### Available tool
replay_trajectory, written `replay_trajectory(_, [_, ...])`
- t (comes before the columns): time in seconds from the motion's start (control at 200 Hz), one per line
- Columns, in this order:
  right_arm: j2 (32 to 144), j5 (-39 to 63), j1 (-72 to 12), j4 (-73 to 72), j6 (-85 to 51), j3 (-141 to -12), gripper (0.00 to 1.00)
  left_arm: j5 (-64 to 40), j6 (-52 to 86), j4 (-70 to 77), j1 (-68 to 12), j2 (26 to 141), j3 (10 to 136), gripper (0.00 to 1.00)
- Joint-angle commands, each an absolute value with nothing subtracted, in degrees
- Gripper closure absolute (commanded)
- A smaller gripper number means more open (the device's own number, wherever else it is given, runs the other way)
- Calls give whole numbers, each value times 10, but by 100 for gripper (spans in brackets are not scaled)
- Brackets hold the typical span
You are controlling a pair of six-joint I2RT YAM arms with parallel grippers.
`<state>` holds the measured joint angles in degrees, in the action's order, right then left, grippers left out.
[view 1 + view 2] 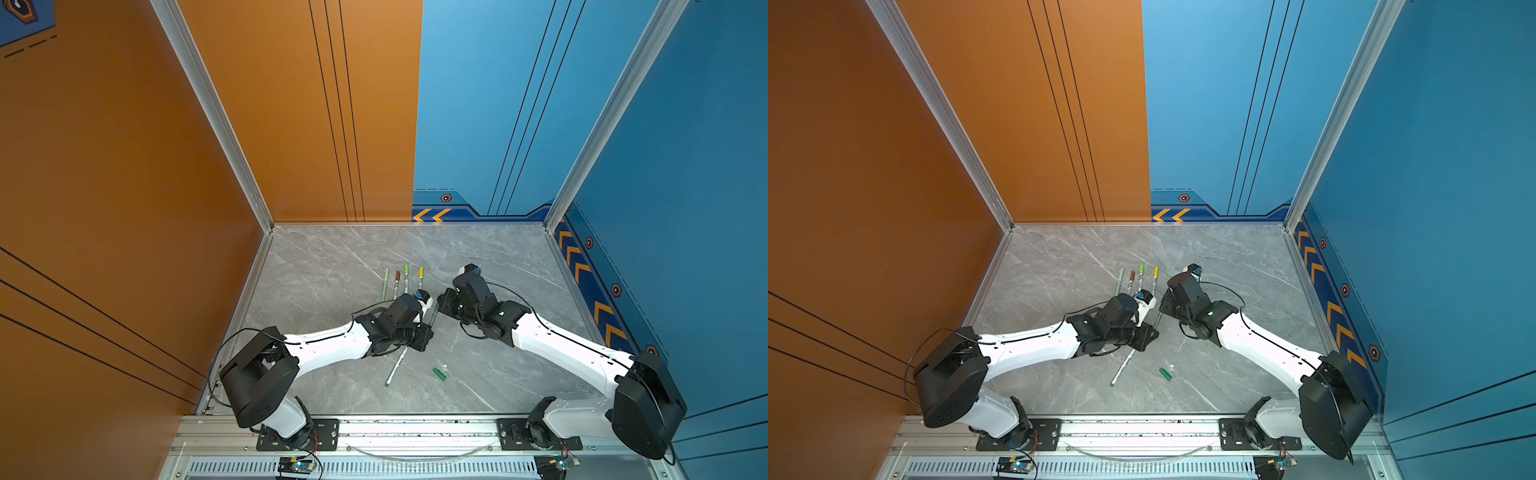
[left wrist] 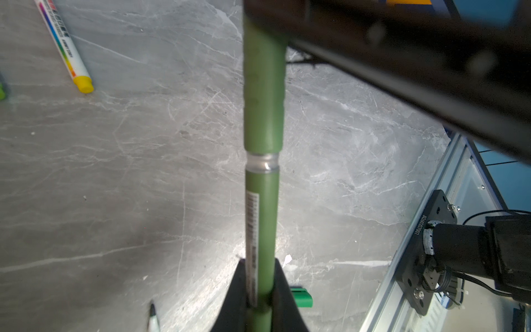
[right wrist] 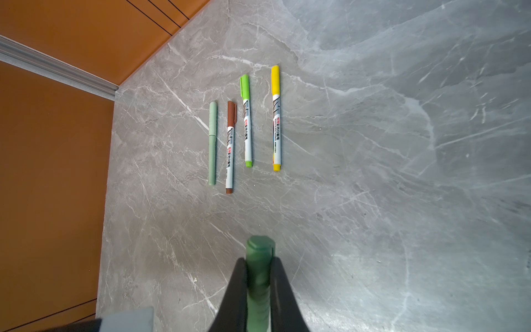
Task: Insert pens into pen caps
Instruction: Put on the pen cap to the pen.
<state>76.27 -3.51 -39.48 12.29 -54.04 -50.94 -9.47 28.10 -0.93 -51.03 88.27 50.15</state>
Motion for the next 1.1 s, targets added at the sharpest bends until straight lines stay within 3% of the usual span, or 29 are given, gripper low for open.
replay_trajectory(0.0, [762, -10, -398, 150, -540, -493, 100, -65, 258, 10, -497, 872, 521, 100])
replay_trajectory(0.155, [760, 0, -397, 149, -537, -498, 97, -60, 247, 10, -492, 875, 526, 100])
replay_trajectory(0.44, [726, 10, -354, 178, -488, -548, 61, -64, 249, 10, -491, 878, 505, 100])
replay_trajectory(0.666, [732, 4, -340, 191, -452, -575, 48, -69, 250, 10, -498, 876, 499, 100])
replay_trajectory(0.911, [781, 8, -341, 200, -435, -603, 45, -68, 251, 10, -505, 871, 502, 100])
replay_trajectory(1.091, [816, 13, -351, 207, -427, -618, 53, -67, 253, 10, -509, 867, 503, 100])
